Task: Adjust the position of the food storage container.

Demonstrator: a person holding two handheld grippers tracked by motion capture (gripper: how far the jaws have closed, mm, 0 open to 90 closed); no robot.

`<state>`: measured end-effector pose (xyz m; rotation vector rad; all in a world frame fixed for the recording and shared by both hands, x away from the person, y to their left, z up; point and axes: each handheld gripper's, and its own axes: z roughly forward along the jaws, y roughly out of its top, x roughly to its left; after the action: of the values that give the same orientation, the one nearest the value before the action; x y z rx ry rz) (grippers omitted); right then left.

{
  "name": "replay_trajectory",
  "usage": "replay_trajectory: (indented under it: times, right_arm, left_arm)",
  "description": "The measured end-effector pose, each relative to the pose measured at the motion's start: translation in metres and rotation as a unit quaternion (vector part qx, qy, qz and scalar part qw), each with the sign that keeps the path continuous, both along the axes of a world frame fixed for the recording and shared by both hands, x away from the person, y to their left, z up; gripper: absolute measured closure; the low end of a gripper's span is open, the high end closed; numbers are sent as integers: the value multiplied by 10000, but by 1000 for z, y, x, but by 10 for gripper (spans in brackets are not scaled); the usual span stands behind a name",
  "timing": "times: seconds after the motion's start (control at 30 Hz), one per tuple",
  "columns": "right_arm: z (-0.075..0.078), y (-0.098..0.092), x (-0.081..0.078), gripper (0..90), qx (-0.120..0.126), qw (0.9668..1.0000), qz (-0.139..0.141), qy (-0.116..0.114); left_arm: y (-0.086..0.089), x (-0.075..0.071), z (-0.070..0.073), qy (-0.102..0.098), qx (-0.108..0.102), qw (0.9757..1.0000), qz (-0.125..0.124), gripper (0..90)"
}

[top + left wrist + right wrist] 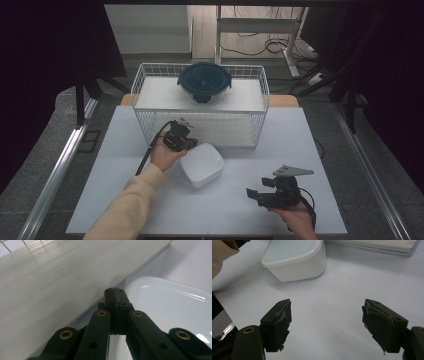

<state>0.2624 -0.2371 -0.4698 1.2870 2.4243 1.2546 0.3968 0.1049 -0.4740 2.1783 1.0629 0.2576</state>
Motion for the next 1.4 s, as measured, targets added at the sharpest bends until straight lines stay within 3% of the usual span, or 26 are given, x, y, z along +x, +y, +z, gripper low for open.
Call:
replay_trajectory:
  times: [0.1, 0.4, 0.47, 0.6, 0.7, 0.8, 0.97, 1.03, 1.17, 1.2, 1.4]
  right_arm:
    - [-1, 0, 0, 232, -6, 10000, 6, 10]
    - [-3, 0, 1, 232, -14, 10000, -7, 37]
    - [-2, 0, 1, 232, -12, 10000, -3, 40]
    - [-2, -1, 1, 232, 1, 10000, -13, 29]
    - [-2, -1, 1, 232, -10, 10000, -16, 43]
    - [-3, -2, 1, 232, -15, 10000, -12, 45]
    - [-1, -4, 1, 232, 13, 10000, -52, 17]
    - [0, -7, 2, 232, 26, 10000, -95, 10]
    - [0, -10, 2, 233, 44, 9999, -131, 1]
    - [0, -10, 2, 233, 52, 9999, -149, 6]
    - [0, -12, 3, 232, 37, 9998, -201, -4]
  left_arm:
    - [-1, 2, -1, 51, -47, 10000, 5, 900]
    - [-19, -5, -3, 169, -118, 9985, -500, 900]
    - [-28, -9, -4, 206, -114, 9973, -691, 900]
    - [-46, -21, -1, 228, -51, 9924, -1207, 900]
    - [-58, -30, 2, 241, -42, 9893, -1438, 900]
    - [-62, -33, 6, 238, -92, 9881, -1518, 900]
    - [-49, -37, 14, 281, -360, 9907, -1284, 900]
    - [-40, -45, 17, 247, -493, 9918, -1152, 900]
    - [-24, -76, 25, 85, -637, 9898, -1271, 900]
    - [-19, -87, 26, 47, -645, 9886, -1357, 900]
    - [-6, -132, 25, 11, -635, 9870, -1475, 900]
